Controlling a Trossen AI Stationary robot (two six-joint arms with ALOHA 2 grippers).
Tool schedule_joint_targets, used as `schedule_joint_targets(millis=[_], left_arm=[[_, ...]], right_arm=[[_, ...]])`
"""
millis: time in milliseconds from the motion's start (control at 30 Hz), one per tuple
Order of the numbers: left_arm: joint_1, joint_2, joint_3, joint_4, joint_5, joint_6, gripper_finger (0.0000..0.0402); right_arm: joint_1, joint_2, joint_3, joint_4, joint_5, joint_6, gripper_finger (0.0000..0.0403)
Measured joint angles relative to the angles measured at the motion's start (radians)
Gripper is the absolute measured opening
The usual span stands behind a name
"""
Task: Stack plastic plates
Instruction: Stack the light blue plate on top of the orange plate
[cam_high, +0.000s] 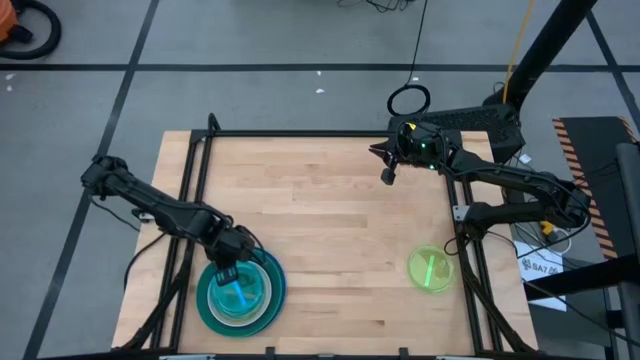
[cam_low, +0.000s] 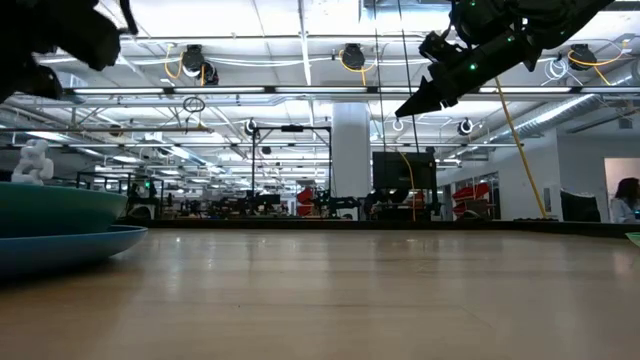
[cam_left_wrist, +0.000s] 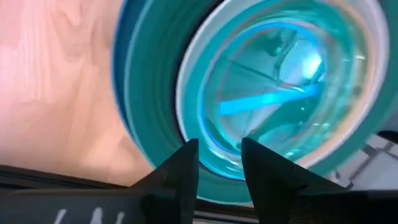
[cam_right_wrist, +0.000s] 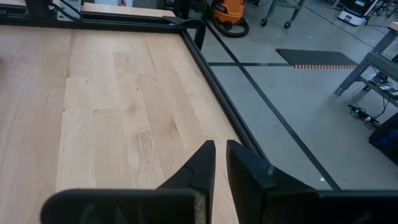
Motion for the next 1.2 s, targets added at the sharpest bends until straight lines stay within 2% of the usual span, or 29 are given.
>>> schedule_joint_targets(millis=[100,200,333,467,700,967,1200], left_arm=[[0.0,0.0,0.048,-0.002,-0.002,0.028,0.0127],[0.0,0.0,0.085,-0.005,-0.055,0.06,0.0127],[0.0,0.002,0.087,-0.018,-0.132,0.096,0.0127],[-0.002,0.004,0.087,0.009,-0.167,0.106,0.0127],[-0.085,0.039,0.087,0.08,-0.261,0.061,0.0127],[-0.195,0.165,0.087,0.098,-0.277,-0.03,0.0127],[-0.24,0.231,0.087,0.132,-0.308,-0.1,0.0127]], right_arm=[[0.0,0.0,0.0,0.0,0.003,0.0,0.0034],[0.0,0.0,0.0,0.0,0.003,0.007,0.0034],[0.0,0.0,0.0,0.0,0.003,0.05,0.0034],[0.0,0.0,0.0,0.0,0.001,0.091,0.0034],[0.0,0.0,0.0,0.0,0.0,0.132,0.0034],[0.004,0.0,0.0,-0.019,0.0,0.171,0.0034],[0.063,0.0,0.0,-0.098,0.0,0.218,0.0034]])
